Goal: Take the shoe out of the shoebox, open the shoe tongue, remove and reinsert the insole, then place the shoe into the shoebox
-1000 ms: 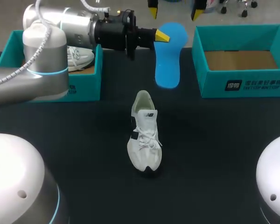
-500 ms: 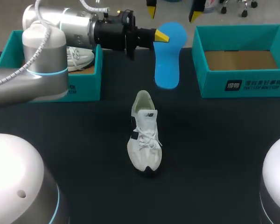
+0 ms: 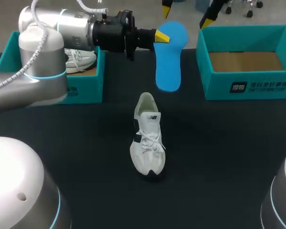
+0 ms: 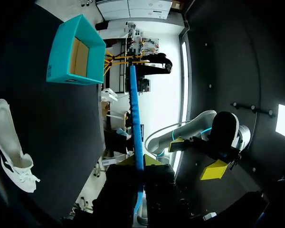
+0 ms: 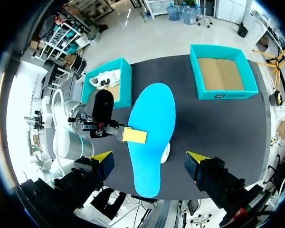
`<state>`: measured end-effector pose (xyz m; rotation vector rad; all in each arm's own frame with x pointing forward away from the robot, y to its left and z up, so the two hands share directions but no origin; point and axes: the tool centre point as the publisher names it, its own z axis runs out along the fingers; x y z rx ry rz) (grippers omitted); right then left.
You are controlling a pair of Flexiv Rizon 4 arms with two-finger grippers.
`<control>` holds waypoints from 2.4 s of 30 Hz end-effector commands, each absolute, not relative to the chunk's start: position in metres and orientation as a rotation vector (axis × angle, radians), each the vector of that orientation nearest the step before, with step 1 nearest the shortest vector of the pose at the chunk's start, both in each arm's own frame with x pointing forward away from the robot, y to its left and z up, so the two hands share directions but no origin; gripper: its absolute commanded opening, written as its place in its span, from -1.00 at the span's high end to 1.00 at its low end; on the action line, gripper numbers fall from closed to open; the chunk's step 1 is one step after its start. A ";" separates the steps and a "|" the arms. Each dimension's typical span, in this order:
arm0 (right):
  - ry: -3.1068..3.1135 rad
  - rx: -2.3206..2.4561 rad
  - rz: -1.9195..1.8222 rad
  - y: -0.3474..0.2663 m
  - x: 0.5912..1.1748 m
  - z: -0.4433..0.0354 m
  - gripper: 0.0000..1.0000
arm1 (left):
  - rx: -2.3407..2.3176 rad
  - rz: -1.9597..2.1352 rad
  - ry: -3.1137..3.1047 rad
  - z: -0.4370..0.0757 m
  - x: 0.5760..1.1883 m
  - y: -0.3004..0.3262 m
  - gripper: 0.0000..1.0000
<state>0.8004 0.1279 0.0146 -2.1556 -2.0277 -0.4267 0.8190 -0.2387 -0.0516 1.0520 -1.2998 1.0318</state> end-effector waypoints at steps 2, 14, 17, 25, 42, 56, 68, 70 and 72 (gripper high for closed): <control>-1.872 -2.002 -0.685 0.108 0.799 0.004 -1.00 | 1.054 1.053 -1.305 -0.047 0.815 -0.235 1.00; -1.632 -1.773 -0.963 0.099 0.803 -0.003 -1.00 | 1.028 1.148 -1.290 -0.041 0.819 -0.224 1.00; -1.570 -1.701 -1.023 0.097 0.804 -0.005 -1.00 | 1.007 1.188 -1.305 -0.040 0.820 -0.222 1.00; -1.425 -1.539 -1.118 0.093 0.805 -0.011 -1.00 | 0.993 1.251 -1.301 -0.034 0.825 -0.219 1.00; -1.334 -1.315 -1.322 0.086 0.811 -0.025 -1.00 | 1.002 1.229 -1.294 -0.036 0.826 -0.221 1.00; -1.325 -1.310 -1.294 0.085 0.812 -0.034 -1.00 | 1.000 1.229 -1.297 -0.035 0.827 -0.222 1.00; -1.317 -1.327 -1.300 0.085 0.812 -0.034 -1.00 | 1.014 1.209 -1.298 -0.038 0.827 -0.222 1.00; -1.317 -1.327 -1.300 0.085 0.812 -0.034 -1.00 | 1.014 1.209 -1.298 -0.038 0.827 -0.222 1.00; -1.317 -1.327 -1.300 0.085 0.812 -0.034 -1.00 | 1.014 1.209 -1.298 -0.038 0.827 -0.222 1.00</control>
